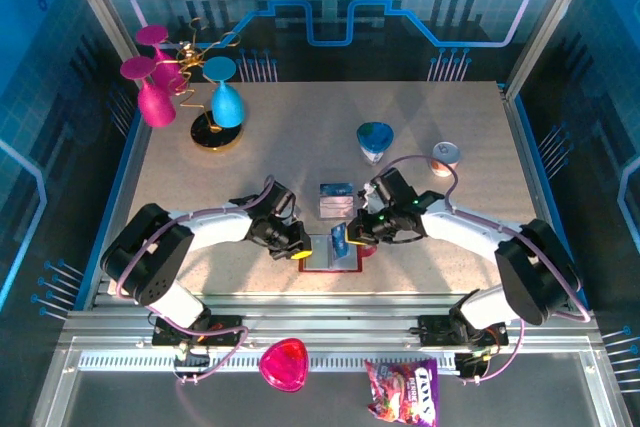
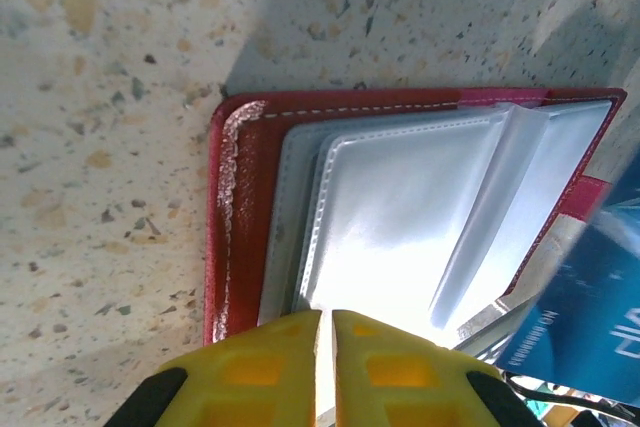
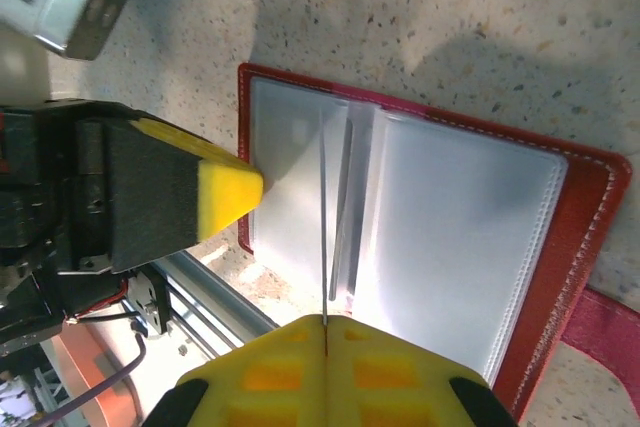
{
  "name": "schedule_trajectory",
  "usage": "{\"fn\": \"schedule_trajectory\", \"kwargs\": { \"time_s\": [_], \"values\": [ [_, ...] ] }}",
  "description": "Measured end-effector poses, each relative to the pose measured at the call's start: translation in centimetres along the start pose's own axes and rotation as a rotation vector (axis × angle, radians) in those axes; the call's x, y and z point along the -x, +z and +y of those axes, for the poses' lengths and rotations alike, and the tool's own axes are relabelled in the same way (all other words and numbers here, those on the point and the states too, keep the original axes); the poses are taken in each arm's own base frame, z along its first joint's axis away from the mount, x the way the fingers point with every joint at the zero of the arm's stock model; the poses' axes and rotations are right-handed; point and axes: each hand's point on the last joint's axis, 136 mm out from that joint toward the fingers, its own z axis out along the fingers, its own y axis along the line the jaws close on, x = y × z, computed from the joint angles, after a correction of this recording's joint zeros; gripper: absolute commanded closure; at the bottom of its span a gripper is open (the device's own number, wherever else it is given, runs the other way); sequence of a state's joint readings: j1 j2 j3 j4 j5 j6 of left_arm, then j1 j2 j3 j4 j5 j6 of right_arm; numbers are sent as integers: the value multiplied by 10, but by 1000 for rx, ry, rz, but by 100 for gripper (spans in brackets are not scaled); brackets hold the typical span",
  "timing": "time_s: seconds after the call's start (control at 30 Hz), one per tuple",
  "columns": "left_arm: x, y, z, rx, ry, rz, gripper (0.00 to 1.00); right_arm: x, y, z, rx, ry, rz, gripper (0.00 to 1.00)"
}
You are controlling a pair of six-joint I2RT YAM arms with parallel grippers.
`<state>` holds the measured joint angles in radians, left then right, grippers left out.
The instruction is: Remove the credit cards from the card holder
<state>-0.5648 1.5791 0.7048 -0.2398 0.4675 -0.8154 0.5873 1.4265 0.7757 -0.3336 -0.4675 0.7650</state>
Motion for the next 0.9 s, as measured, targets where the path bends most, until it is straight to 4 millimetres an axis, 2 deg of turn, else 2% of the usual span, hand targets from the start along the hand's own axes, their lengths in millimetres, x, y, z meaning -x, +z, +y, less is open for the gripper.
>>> {"fn": "schedule_trajectory", "kwargs": {
  "time_s": [0.3, 0.43, 0.67, 0.9],
  "values": [
    [0, 0, 0, 0, 4, 0, 86, 13, -18, 5, -8, -43, -33, 100],
    [1, -1, -1, -4, 6, -3, 82, 23, -31, 17, -7, -127, -46, 100],
    [13, -9, -15, -21, 15, -33, 81, 47, -57, 50, -26, -420, -65, 100],
    [21, -23, -28, -53, 39, -89, 75, 59, -68, 51, -131, -754, 2, 100]
  ]
}}
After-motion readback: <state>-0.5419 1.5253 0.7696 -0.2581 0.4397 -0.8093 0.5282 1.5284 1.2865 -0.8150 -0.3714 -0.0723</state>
